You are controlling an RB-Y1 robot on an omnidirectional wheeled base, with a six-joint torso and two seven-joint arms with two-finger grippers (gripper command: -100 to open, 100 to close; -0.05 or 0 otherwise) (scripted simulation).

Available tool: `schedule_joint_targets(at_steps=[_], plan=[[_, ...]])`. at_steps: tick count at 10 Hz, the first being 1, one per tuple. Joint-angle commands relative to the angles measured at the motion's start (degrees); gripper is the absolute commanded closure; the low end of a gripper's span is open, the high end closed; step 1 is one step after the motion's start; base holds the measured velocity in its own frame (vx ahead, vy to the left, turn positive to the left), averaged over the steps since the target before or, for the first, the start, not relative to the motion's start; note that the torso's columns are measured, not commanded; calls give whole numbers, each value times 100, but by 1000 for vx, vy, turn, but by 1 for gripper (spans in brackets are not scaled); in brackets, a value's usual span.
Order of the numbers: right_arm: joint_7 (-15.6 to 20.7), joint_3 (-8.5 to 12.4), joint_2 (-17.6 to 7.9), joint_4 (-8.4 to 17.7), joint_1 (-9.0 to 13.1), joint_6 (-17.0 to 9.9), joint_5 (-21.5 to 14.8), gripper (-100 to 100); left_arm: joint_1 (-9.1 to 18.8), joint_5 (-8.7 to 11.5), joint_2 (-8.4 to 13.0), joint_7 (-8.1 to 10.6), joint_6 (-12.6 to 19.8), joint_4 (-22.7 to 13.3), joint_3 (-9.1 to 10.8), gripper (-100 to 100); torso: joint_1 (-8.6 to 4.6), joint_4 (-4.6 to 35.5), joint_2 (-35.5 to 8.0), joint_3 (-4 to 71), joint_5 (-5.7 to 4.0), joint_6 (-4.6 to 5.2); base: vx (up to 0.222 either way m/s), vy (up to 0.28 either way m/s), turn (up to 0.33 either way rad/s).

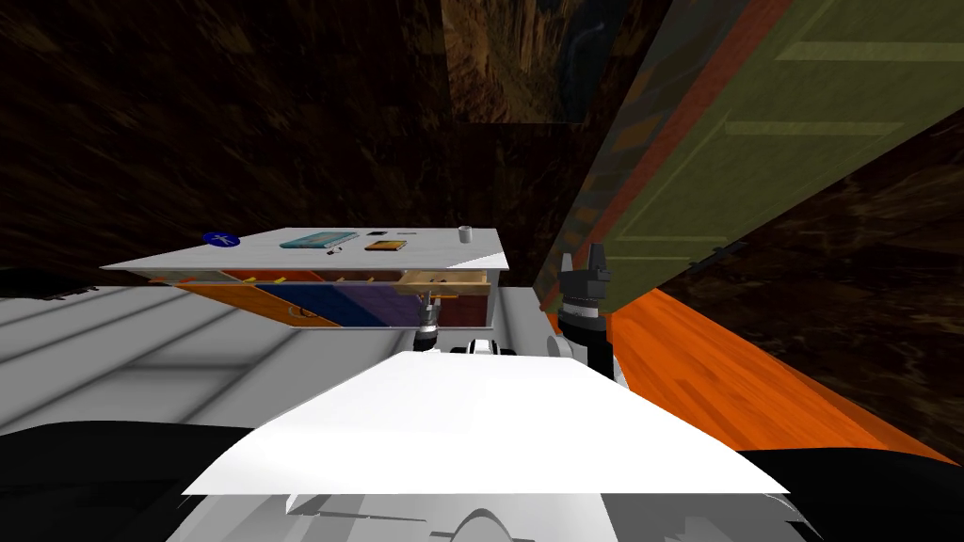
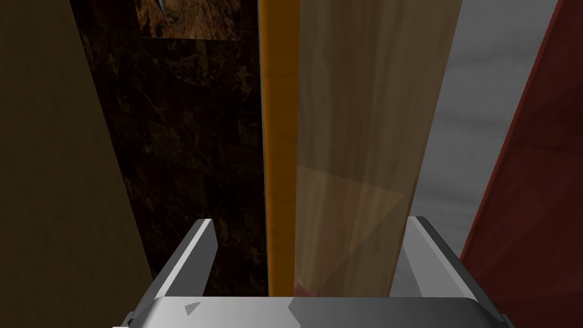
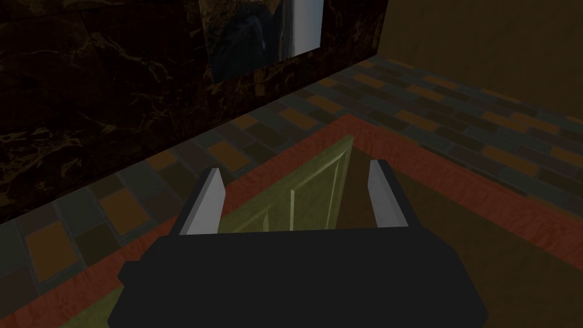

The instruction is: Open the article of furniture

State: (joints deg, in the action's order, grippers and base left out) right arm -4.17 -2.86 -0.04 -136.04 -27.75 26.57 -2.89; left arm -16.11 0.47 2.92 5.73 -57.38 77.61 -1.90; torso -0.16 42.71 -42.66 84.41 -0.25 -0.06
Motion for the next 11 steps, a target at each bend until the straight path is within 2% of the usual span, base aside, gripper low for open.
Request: schedule_joint_targets(at_steps=[1, 3, 4, 5, 6, 11], plan=[[0, 0, 0, 0, 0, 0, 0, 0, 103, 21, 25, 23, 259, 291, 30, -100, -2, 6, -8, -4, -3, -3, -35, -9, 12], [0, 0, 0, 0, 0, 0, 0, 0, 224, 39, 44, 37, 576, 494, 55, -100, -8, 28, -34, -17, -14, -8, -52, -12, 11], [0, 0, 0, 0, 0, 0, 0, 0, 224, 39, 44, 37, 576, 494, 55, -100, -10, 39, -49, -25, -18, -10, -42, -3, 3], [0, 0, 0, 0, 0, 0, 0, 0, 108, 29, 54, 52, 581, 344, 29, -100, -9, 42, -52, -28, -19, -11, -8, 0, -7], [0, 0, 0, 0, 0, 0, 0, 0, 92, 27, 54, 52, 609, 321, 25, 0, -7, 19, -33, -21, -7, -5, 0, 0, 0], [0, 0, 0, 0, -1, 0, 0, 0, 39, 23, 55, 50, 677, 249, 19, 0, 11, -35, 31, 14, 20, 6, 0, 0, 0]])
